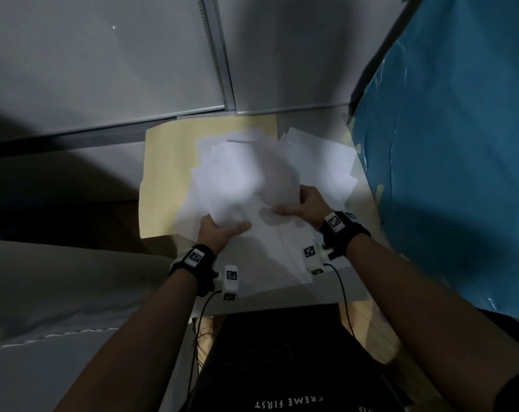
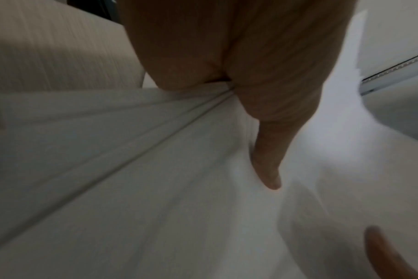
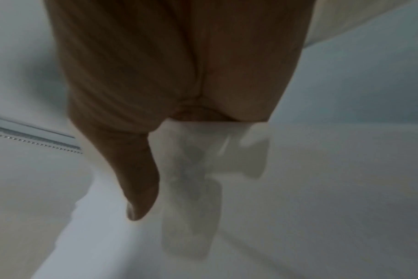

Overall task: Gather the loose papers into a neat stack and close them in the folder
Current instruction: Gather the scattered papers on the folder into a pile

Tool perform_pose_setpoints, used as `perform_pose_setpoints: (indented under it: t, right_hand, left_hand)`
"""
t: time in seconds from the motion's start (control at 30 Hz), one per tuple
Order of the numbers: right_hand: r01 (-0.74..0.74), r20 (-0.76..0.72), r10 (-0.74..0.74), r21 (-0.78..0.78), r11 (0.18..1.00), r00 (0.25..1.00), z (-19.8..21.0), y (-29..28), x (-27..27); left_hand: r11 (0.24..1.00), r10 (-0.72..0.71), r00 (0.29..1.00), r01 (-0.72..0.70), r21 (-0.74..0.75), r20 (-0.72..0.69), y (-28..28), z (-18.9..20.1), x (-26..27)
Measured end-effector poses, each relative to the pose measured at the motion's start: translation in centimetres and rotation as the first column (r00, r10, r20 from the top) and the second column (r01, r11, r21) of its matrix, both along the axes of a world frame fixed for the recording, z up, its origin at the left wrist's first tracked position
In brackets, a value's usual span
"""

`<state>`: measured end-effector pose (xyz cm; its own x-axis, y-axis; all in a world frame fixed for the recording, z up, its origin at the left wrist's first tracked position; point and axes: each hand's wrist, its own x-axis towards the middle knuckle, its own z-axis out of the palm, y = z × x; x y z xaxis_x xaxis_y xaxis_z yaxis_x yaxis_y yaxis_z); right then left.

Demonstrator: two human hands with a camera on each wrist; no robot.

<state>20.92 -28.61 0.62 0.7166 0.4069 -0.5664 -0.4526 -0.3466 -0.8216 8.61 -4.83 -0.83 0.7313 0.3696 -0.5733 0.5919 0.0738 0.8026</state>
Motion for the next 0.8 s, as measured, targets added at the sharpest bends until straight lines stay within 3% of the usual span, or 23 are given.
perform_pose_setpoints:
  t: [0.13, 0.23, 0.37, 0.43, 0.63, 0.8]
  right_hand:
    - [0.114, -0.067, -0.116, -0.023, 0.993, 0.991, 0.3, -0.5, -0.9]
    - [0.23, -0.043, -0.229, 0.015, 0.973, 0.973, 2.0, -1.1, -0.9]
    - [0.297, 0.211, -0.334, 0.188, 0.936, 0.919, 6.9, -0.8, -0.4]
    - [0.284, 0.323, -0.34, 0.209, 0.936, 0.883, 8.1, -0.8, -0.2]
    - [0.169, 0.387, -0.161, 0.011, 0.985, 0.908, 5.6, -1.6, 0.6]
    - [0.201, 0.386, -0.181, -0.012, 0.979, 0.904, 5.5, 0.3, 0.6]
  left_hand:
    - [0.999, 0.004, 1.0, -0.005, 0.034, 0.024, -1.1, 1.5, 0.5]
    - [0.998, -0.001, 0.992, -0.007, 0.062, 0.129, -1.7, 4.1, 1.0]
    - [0.972, 0.153, 0.896, -0.212, 0.099, 0.416, -2.9, 8.0, 2.7]
    - [0.976, 0.142, 0.864, -0.205, 0.079, 0.482, -3.5, 8.7, 3.6]
    - [0.971, -0.017, 0.939, -0.065, 0.229, 0.342, -1.7, 5.3, 4.2]
    - [0.959, -0.072, 0.962, -0.006, 0.283, 0.265, -3.0, 6.1, 5.6]
